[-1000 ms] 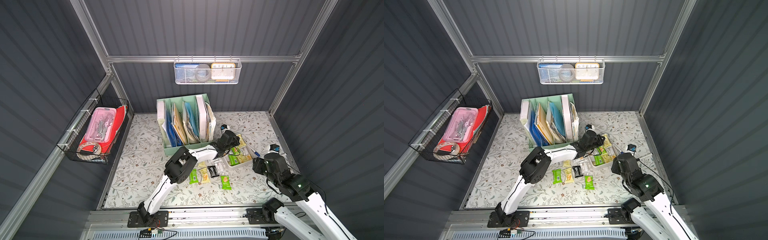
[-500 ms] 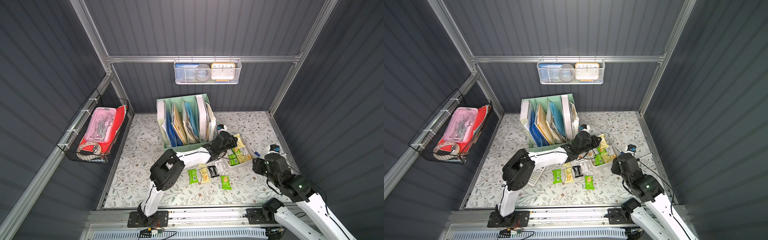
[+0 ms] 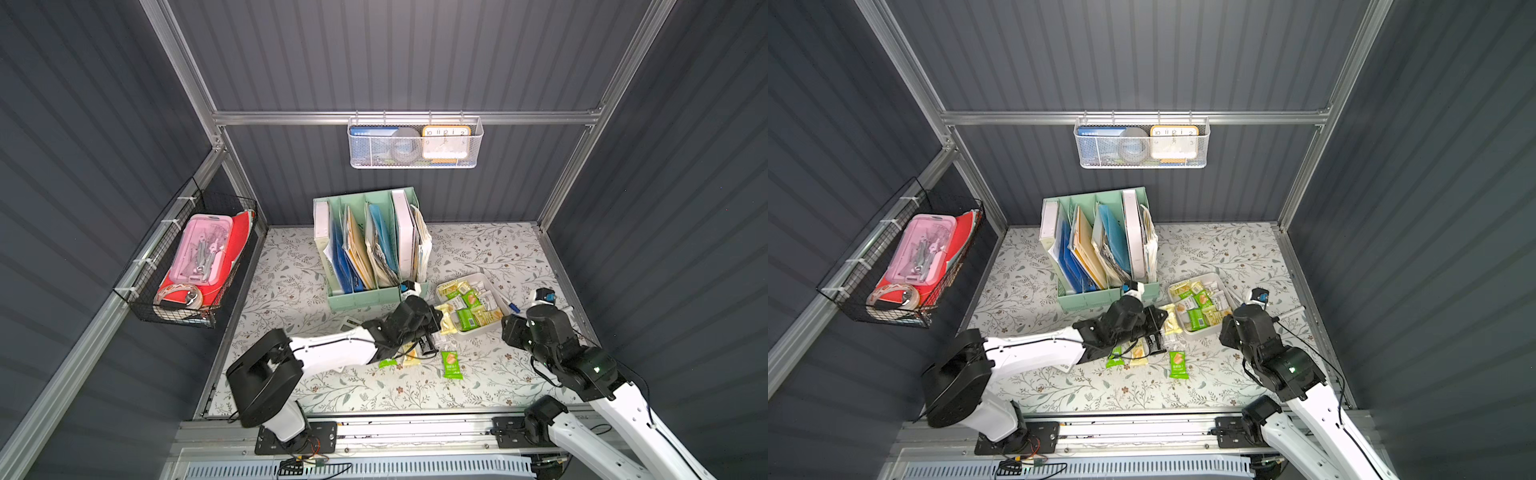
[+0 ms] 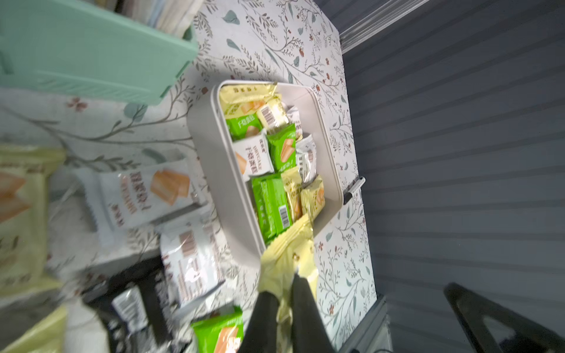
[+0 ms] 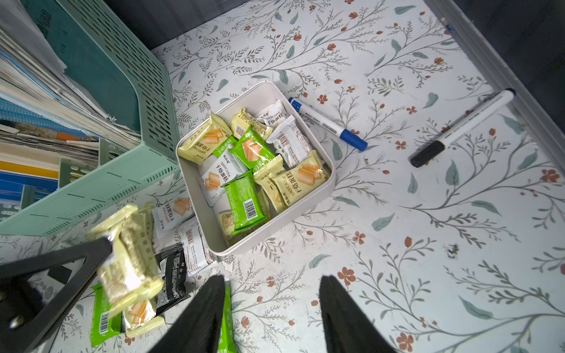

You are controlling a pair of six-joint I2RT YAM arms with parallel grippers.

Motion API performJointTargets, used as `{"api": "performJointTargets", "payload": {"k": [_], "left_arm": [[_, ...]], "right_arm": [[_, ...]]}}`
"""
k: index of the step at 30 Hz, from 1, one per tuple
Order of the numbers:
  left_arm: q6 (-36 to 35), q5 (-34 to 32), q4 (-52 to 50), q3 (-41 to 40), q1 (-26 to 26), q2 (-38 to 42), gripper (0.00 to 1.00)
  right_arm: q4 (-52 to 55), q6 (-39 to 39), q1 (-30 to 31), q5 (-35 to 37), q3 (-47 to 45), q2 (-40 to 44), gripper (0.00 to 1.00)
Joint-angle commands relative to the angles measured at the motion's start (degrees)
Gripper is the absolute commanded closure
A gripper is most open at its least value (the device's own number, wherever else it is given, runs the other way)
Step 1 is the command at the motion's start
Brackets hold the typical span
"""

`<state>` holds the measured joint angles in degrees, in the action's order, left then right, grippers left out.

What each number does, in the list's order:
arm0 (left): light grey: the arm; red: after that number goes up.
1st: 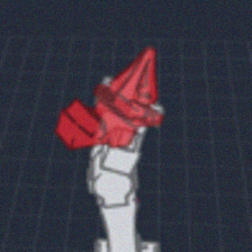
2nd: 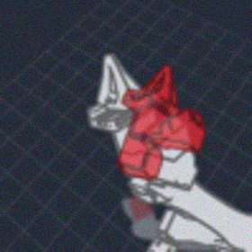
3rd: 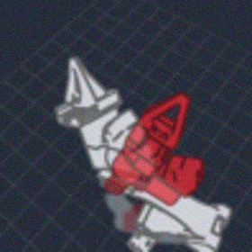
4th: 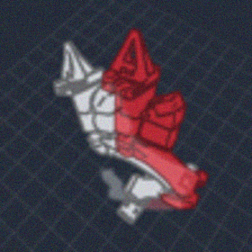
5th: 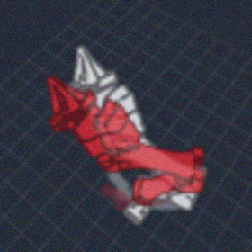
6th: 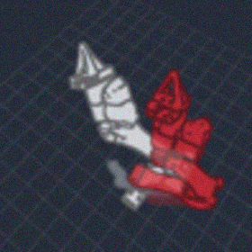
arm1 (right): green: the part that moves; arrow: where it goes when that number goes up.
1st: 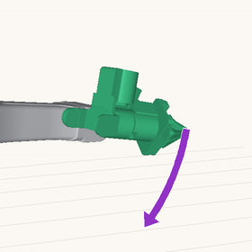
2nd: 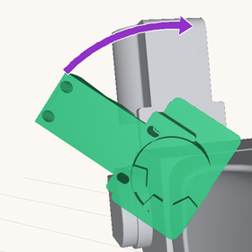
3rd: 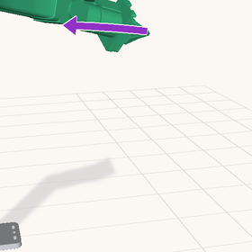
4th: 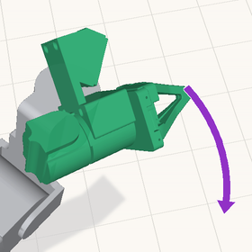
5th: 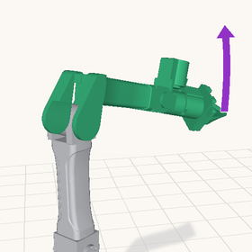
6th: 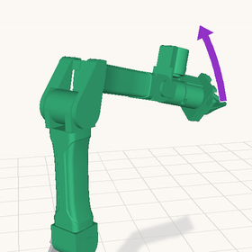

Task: Take the cookies out of the storage box
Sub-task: Place the cookie at the center of the board.

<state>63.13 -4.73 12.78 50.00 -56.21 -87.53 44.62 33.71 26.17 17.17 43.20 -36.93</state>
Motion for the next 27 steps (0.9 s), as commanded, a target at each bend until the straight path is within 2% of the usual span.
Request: {"api": "performJointTargets", "payload": {"k": [1,4,11,16,25,27], "left_arm": [[2.6,-1.5,-5.4,-2.6,-2.5,4.6,0.96],[3.1,-3.0,-9.2,-4.1,-4.4,7.4,0.96],[6.9,-2.0,-4.9,-11.9,-7.1,9.7,0.96],[6.3,0.3,-0.1,-13.8,-8.2,6.5,0.96],[5.7,0.2,1.8,-13.7,-8.2,-1.2,0.96],[6.5,0.0,2.0,-14.1,-8.3,-2.0,0.92]], "right_arm": [[-1.5,0.5,-0.2,-1.1,-0.8,-0.8,0.45],[-1.9,0.4,-0.2,-1.4,-0.5,-1.9,0.45],[-2.5,0.6,-0.2,-1.7,-0.4,-2.9,0.45],[-2.7,1.0,-0.2,-2.3,-0.4,-3.7,0.45],[-2.2,1.0,-0.2,-2.4,-0.3,-3.4,0.45],[-2.3,1.0,-0.2,-2.4,-0.4,-3.4,0.45]]}}
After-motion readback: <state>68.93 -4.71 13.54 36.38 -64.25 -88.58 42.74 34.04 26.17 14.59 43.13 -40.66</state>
